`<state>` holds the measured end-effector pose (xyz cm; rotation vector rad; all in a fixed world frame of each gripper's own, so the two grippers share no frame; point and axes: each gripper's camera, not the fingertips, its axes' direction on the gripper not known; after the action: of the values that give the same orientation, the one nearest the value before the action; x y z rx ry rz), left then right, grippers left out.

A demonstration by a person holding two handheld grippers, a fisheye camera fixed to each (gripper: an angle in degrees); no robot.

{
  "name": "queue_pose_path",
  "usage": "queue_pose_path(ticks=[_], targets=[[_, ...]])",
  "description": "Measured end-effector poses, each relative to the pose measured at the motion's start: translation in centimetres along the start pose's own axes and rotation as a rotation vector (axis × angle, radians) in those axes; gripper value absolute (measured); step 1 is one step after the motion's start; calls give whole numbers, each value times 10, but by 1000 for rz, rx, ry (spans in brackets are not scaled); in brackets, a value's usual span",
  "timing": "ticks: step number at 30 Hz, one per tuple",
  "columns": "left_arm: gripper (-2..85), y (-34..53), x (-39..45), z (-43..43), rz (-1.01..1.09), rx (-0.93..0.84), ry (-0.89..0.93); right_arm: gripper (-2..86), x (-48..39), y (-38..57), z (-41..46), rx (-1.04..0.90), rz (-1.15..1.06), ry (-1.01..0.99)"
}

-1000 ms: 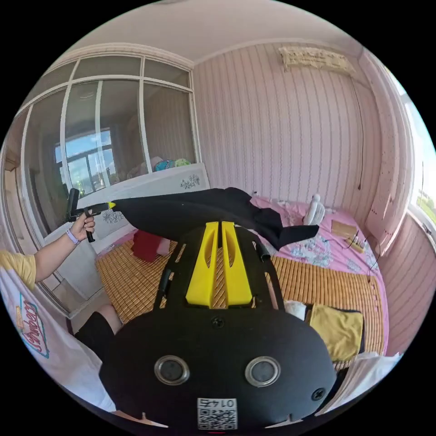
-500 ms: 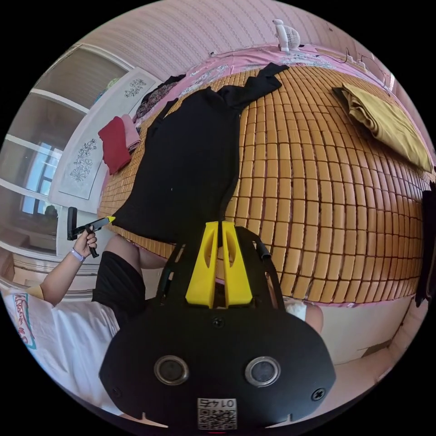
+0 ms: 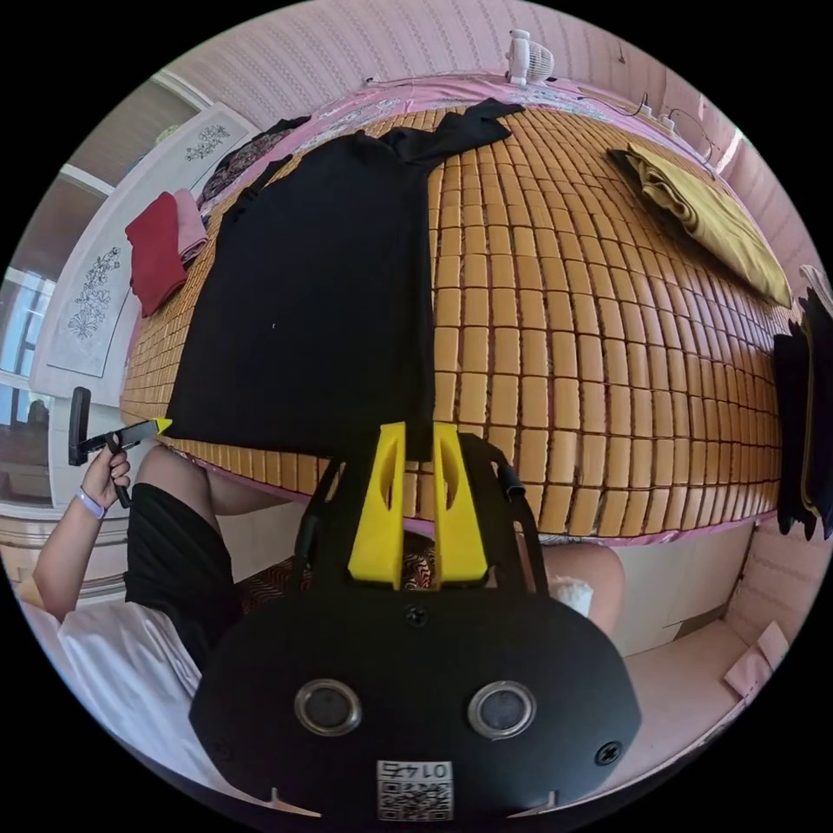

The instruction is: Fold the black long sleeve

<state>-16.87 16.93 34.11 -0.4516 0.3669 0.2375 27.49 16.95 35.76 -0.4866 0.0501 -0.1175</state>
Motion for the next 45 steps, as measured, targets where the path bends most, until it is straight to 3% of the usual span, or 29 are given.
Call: queue_pose_path(ticks=[9, 16, 24, 33, 41, 43, 45], targets=[[-2, 21, -27, -5, 70, -28, -68, 9, -15, 24, -10, -35, -104, -82], [48, 54, -75, -8, -58, 118, -22, 51, -13, 52, -10, -3, -83, -125], [49, 20, -37, -19, 215, 242, -26, 69, 11, 48, -43, 219, -51, -64], [53, -97, 50, 85, 488, 223, 33, 87, 34, -96, -41, 404, -82, 2], [3, -158, 33, 160, 493, 133, 66, 96, 64, -268, 43, 298, -12, 55], [-2, -162, 31, 165, 495, 116, 70, 51, 72, -287, 64, 198, -5, 42], [-5, -169, 35, 170, 504, 87, 40, 16, 75, -280, 59, 248, -39, 30]])
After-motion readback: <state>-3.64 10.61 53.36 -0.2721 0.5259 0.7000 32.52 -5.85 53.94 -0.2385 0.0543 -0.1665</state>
